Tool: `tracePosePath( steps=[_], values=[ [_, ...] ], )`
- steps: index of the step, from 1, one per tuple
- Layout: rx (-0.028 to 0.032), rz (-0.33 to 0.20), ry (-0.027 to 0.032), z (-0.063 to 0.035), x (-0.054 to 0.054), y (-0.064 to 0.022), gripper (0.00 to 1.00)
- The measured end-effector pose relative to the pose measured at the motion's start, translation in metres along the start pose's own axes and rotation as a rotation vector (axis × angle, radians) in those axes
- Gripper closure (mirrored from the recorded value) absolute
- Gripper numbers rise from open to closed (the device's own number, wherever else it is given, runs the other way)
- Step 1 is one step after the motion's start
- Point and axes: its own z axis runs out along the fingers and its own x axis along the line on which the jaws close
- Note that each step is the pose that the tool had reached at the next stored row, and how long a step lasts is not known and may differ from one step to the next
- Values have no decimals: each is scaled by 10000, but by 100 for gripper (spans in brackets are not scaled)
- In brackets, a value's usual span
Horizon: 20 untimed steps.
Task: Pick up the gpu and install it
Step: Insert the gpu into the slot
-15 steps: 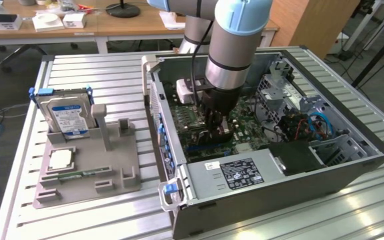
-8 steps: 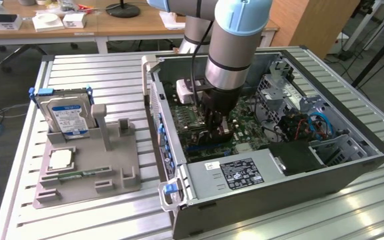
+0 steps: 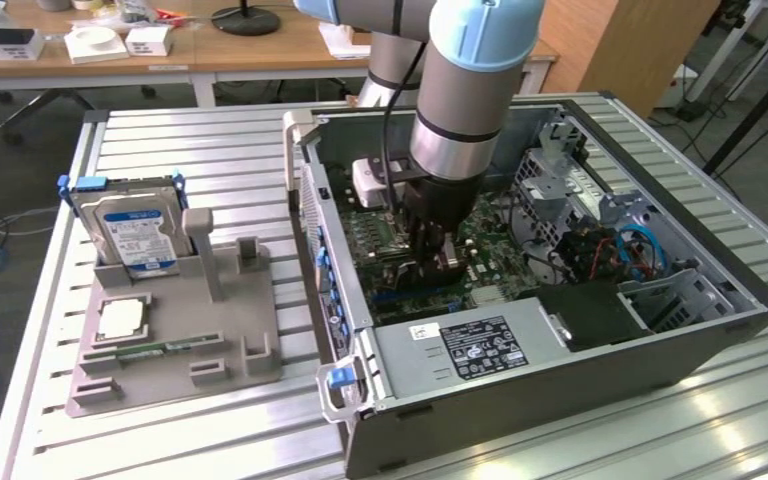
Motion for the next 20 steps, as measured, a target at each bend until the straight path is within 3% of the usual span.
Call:
tracePosePath(
  steps=[3,4,20],
  values=[
    [8,2,-13,6,-1,0,73],
    [1,2,-2,1,-1,0,66],
    [1,-1,-1,-30,7,4,66]
  ],
)
